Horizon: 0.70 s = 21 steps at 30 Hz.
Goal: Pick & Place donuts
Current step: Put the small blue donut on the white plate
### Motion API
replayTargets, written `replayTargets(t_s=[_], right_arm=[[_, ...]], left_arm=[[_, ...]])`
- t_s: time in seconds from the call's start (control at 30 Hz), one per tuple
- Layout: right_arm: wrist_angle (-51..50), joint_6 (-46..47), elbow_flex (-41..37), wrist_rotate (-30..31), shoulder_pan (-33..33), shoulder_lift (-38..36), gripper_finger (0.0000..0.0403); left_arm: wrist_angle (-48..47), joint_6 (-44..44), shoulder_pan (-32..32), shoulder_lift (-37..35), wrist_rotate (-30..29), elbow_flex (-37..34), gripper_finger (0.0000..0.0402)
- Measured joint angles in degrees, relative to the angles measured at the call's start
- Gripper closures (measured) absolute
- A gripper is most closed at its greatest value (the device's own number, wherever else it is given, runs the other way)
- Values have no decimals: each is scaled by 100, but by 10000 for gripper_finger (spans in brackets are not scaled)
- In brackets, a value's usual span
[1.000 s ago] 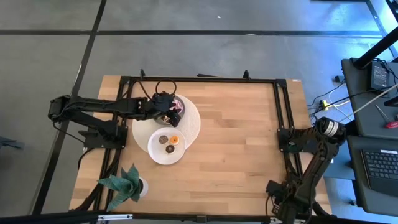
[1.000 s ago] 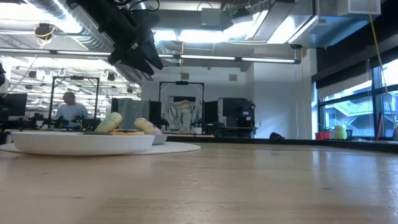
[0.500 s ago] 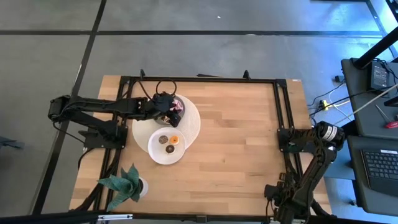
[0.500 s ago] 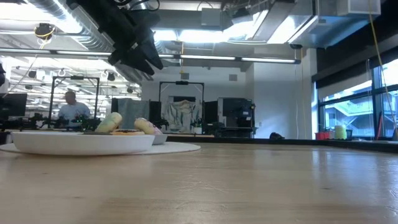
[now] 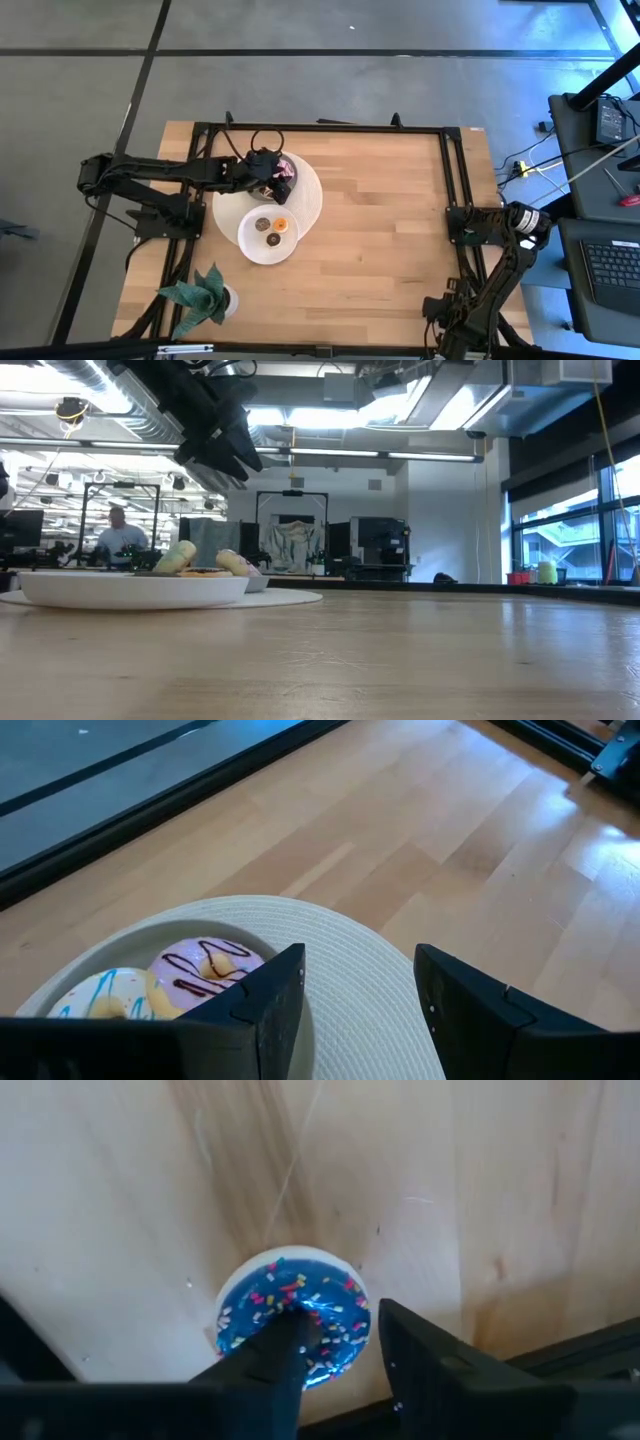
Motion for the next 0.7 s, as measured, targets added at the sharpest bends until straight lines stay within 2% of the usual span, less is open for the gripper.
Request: replayTargets(t_s=[0.37, 0.6, 0.7], right_arm=[[-20, 10, 0, -189, -127, 0, 356], [-19, -3, 120, -144, -359, 0, 371], [-19, -99, 195, 122, -514, -1, 371]], left_arm=[[-2, 11, 0, 0, 0, 0, 217], [-2, 11, 0, 0, 0, 0, 217], [-2, 11, 0, 0, 0, 0, 217]])
